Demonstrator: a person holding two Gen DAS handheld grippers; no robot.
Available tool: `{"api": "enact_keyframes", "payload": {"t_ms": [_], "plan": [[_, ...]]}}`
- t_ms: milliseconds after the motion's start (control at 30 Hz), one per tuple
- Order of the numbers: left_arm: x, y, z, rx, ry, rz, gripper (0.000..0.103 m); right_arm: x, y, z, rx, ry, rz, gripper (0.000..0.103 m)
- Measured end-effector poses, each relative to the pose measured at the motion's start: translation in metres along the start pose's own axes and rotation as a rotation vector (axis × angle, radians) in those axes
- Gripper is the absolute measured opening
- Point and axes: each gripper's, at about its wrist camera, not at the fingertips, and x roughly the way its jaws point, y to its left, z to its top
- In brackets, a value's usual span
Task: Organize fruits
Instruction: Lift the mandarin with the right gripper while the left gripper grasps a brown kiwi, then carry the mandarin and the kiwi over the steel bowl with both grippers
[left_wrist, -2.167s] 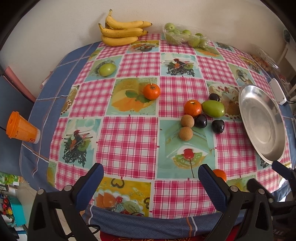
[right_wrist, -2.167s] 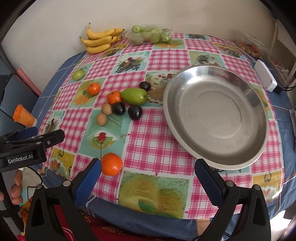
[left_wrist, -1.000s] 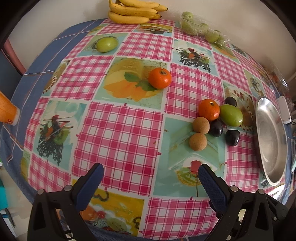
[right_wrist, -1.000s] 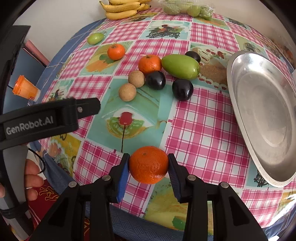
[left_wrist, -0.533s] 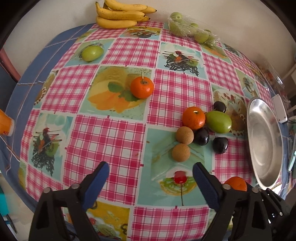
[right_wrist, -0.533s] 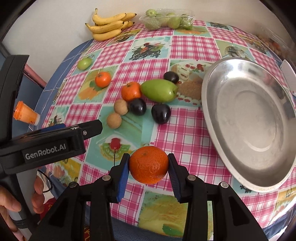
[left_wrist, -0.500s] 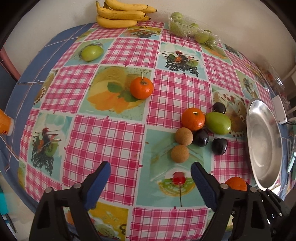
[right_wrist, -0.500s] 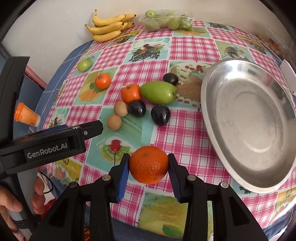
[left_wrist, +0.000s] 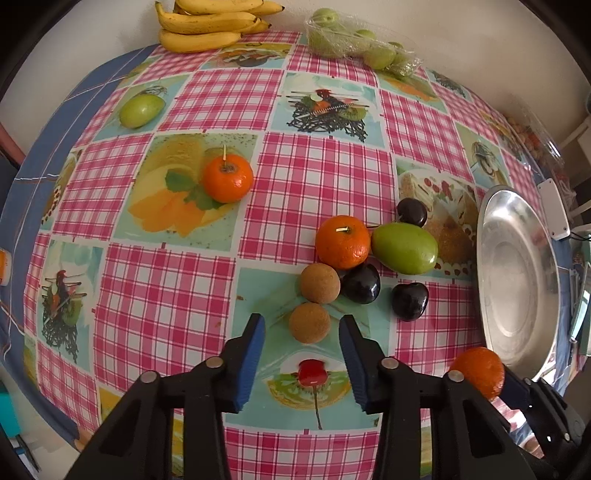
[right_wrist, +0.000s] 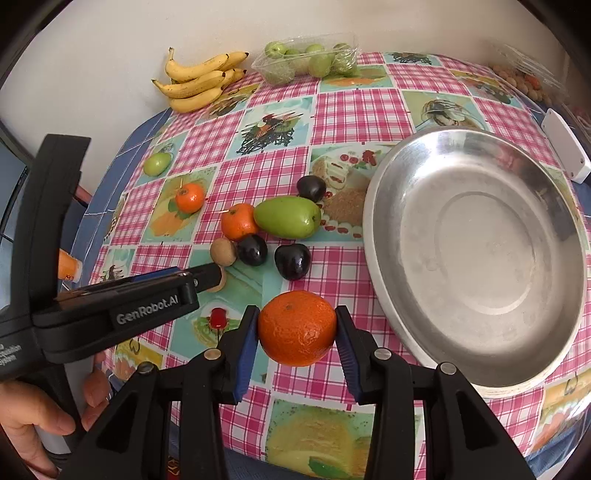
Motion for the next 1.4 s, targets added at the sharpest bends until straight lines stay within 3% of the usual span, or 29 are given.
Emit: {"api": "enact_keyframes", "payload": {"t_ms": [300, 633, 900, 1000, 1167, 1400], "plan": [[0.009, -0.002, 0.002, -0.015, 0.021, 0.0, 0.027, -0.002, -0.001, 0.001, 0.006, -0.005, 0.003, 0.042], [-0.013, 0.006, -0.002, -0.055, -0.042, -0.011, 0.027, -0.014, -0.004, 0.003, 0.026, -0.041, 0.014, 0.042], [-0.037, -0.006, 0.002, -0.024, -0.109, 0.012, 0.027, -0.024, -0.014, 0.011, 0.049, -0.076, -0.023, 0.042], [-0.036, -0.016, 0.008, -0.012, -0.114, 0.013, 0.027, -0.03, -0.024, 0.015, 0.08, -0.095, -0.028, 0.042], [-0.037, -0.039, 0.015, 0.024, -0.126, -0.007, 0.027, -0.042, -0.051, 0.02, 0.157, -0.128, -0.107, 0.042], [-0.043, -0.098, 0.018, 0.137, -0.152, -0.072, 0.027, -0.056, -0.103, 0.02, 0.301, -0.153, -0.189, 0.042]]}}
